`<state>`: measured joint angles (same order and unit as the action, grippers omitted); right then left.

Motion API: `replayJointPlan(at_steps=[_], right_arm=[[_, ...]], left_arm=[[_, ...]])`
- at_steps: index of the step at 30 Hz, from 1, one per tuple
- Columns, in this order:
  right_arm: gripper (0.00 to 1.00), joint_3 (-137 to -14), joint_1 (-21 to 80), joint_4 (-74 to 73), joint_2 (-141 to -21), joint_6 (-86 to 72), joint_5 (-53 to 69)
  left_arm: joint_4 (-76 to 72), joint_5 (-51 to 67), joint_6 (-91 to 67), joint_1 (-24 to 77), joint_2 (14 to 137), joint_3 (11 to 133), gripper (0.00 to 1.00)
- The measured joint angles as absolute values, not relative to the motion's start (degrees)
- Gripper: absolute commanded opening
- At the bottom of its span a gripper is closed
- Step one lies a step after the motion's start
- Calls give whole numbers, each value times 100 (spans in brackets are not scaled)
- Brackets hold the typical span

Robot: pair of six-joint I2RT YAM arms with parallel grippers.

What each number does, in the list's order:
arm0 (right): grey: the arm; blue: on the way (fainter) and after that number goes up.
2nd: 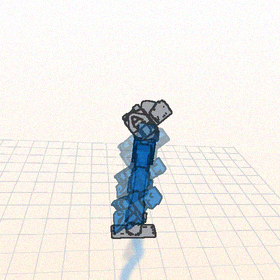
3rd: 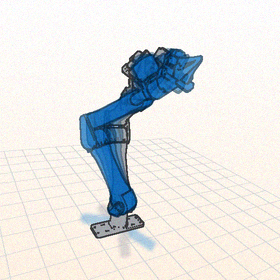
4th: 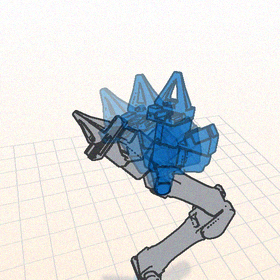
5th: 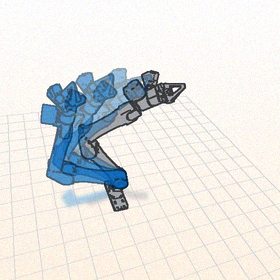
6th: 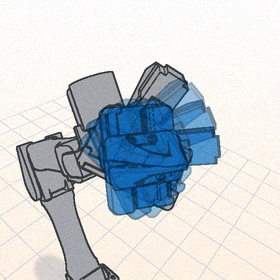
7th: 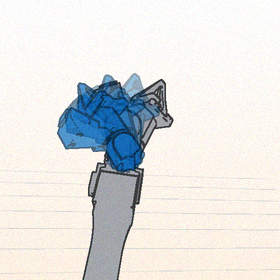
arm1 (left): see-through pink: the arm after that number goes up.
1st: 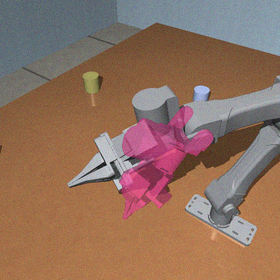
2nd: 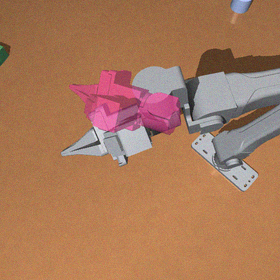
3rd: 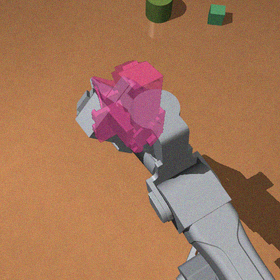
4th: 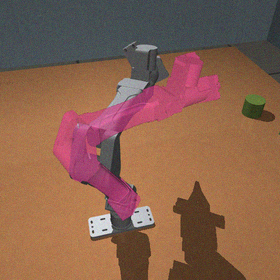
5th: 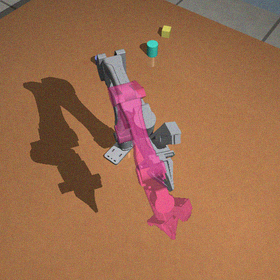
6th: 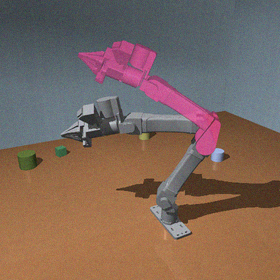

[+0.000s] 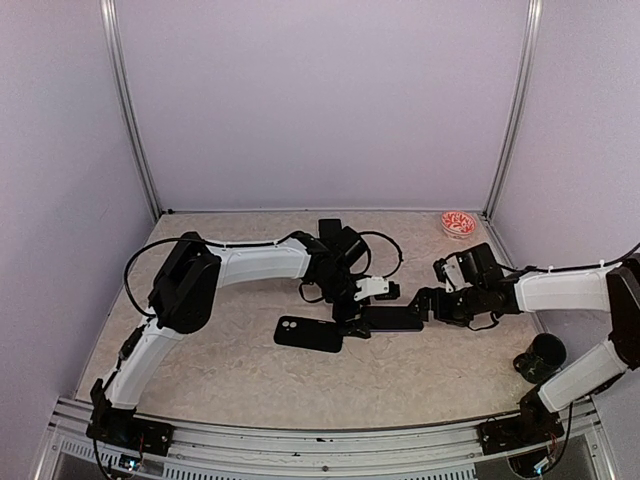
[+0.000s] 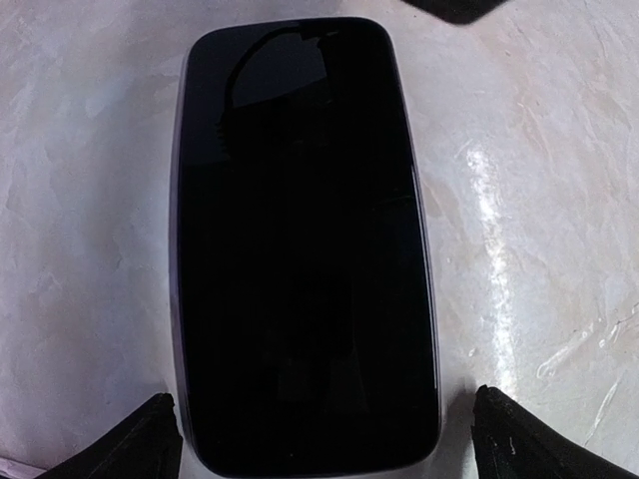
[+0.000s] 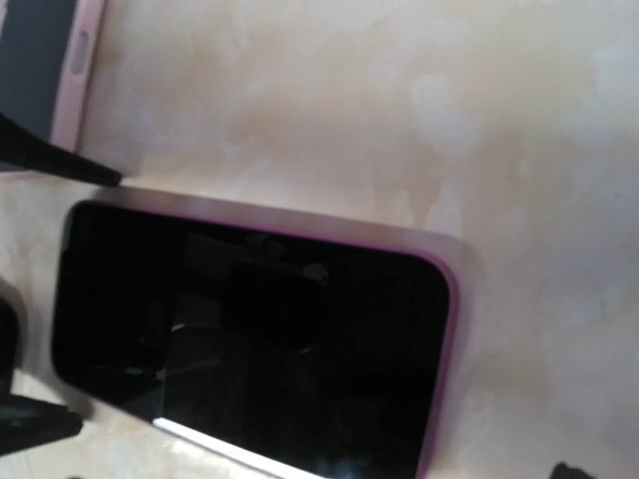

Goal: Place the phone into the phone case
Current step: Pick up the phone from the center of the board.

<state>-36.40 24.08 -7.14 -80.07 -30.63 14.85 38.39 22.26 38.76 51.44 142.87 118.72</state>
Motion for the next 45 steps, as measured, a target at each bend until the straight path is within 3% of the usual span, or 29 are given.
replayJointPlan(at_steps=[23,36,45], right_arm=[[99,-3570,2410,419,-8602,-3299,2303],[100,-3570,2425,375,-8589,-3306,2180],[99,-3564,2425,222,-8403,-3240,1944]], left_arm=[[3802,2176,3750,5070,14390,12027,93],[3859,2167,3800,5070,14396,12049,74],[3868,2163,3822,5070,14396,12055,51]])
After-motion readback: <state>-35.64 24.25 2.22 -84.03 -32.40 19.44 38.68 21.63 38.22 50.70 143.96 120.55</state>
